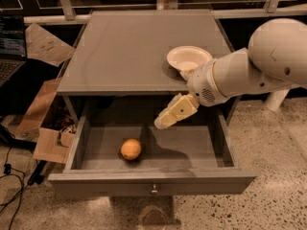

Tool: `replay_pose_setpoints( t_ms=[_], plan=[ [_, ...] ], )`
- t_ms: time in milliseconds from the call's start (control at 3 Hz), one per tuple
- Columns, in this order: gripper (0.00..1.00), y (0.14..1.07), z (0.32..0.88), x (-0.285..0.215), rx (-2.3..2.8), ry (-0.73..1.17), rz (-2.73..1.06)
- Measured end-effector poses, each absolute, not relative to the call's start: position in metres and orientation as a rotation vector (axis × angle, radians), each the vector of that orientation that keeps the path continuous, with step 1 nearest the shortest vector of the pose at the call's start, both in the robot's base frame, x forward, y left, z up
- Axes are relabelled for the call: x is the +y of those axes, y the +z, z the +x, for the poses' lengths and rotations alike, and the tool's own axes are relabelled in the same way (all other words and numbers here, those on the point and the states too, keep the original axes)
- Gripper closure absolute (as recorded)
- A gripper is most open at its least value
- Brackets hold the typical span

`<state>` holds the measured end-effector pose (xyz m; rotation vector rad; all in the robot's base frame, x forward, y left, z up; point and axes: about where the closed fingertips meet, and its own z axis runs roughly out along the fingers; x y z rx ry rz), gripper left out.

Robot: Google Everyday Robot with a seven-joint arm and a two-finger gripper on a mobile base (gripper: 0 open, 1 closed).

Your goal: Pick orange from top drawer and place on counter

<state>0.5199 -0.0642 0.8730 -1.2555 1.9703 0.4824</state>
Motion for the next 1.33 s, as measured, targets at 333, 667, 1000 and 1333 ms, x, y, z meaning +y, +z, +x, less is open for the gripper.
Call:
replay_pose_setpoints(
  t_ms=[333,667,1000,1333],
  plan=[
    [0.0,0.848,0.525,-0.036,1.973,0.562,-1.276],
    [0.0,0.831,0.528,-0.017,1.99,0.606,-1.316],
    [0.0,0.831,0.528,-0.017,1.99,0.606,-1.316],
    [0.0,0.815,0.522,-0.017,2.034,0.603,-1.262]
  ],
)
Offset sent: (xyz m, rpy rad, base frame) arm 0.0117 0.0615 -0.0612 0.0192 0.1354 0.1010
